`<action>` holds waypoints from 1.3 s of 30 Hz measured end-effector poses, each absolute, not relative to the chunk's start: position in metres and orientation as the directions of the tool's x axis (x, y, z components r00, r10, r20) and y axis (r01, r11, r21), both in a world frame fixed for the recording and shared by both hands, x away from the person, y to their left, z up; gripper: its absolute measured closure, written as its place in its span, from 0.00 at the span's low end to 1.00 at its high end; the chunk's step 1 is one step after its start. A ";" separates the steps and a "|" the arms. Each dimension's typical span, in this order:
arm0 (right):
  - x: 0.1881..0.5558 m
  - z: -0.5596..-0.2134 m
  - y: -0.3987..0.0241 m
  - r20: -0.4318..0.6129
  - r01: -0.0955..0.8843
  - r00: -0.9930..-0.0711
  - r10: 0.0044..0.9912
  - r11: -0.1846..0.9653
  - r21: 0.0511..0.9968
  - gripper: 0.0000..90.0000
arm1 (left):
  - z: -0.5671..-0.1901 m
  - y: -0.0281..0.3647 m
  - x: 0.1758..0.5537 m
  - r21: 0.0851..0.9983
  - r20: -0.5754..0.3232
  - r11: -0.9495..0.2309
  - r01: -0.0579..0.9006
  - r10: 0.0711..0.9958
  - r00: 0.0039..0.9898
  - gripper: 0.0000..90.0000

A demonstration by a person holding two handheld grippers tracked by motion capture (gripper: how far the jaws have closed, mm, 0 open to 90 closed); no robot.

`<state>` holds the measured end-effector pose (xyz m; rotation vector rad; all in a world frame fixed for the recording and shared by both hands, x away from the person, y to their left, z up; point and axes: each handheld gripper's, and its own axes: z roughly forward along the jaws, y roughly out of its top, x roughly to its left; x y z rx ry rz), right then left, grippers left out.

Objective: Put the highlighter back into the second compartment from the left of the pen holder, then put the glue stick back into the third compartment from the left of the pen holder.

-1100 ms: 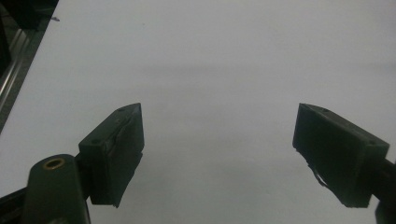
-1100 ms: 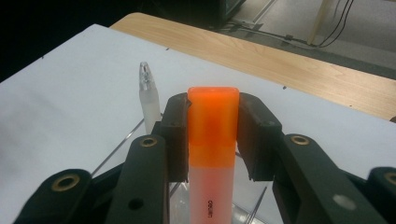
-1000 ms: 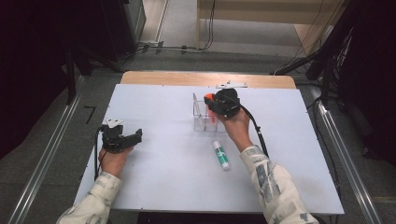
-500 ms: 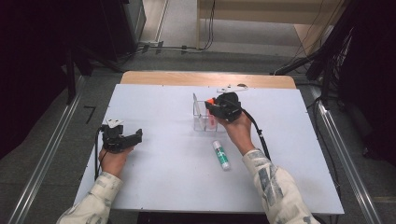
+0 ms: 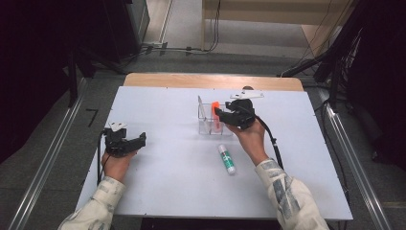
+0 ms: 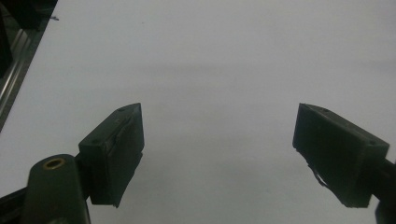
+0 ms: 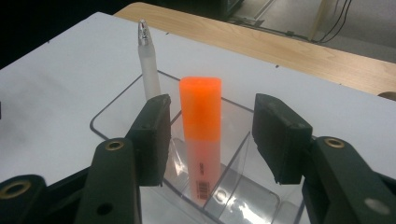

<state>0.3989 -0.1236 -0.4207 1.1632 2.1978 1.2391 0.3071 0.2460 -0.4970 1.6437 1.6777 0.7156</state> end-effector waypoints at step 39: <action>0.339 -0.458 -0.168 0.094 0.547 -0.592 0.801 0.314 0.776 0.35 | -0.497 0.245 0.306 0.778 -0.079 0.051 0.627 0.997 0.018 0.19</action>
